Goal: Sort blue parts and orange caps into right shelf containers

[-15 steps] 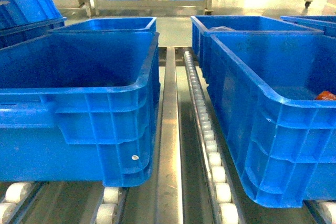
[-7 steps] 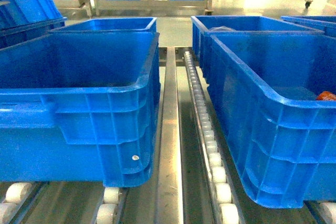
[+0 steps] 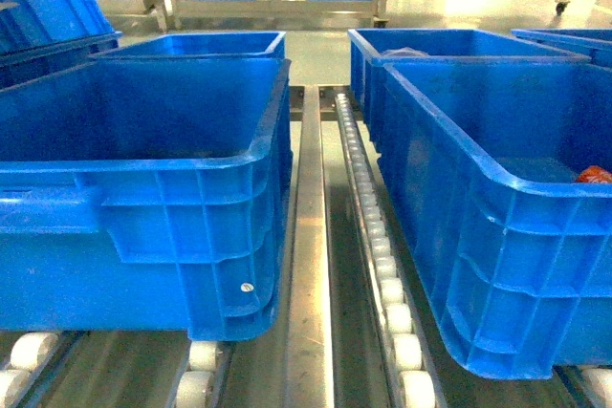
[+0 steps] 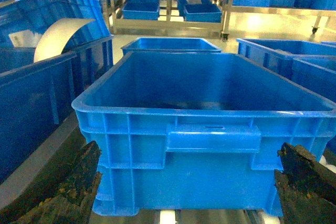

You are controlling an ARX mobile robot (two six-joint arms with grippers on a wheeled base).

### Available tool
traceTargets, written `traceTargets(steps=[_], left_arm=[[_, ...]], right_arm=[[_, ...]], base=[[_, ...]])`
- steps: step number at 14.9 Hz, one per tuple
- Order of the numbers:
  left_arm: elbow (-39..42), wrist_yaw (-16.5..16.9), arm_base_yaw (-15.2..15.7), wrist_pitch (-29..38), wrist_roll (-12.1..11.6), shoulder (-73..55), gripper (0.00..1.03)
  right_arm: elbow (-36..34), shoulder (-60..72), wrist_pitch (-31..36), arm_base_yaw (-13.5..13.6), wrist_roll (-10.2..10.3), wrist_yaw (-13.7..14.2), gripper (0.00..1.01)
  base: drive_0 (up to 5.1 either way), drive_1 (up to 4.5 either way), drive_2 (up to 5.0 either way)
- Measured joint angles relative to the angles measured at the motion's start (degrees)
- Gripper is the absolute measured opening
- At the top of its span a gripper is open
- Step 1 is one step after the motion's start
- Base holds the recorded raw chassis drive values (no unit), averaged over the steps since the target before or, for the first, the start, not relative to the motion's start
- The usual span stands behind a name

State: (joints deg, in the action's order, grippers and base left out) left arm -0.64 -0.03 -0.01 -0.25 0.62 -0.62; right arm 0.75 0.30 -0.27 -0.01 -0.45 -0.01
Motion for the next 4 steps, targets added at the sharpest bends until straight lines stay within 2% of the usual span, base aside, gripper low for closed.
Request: traceTargets(steps=[4], left_arm=[[0.0,0.0,0.0,0.0,0.02,0.0,0.98]], right_arm=[[0.0,0.0,0.0,0.0,0.0,0.0,0.98]], base=[[0.0,0.0,0.0]])
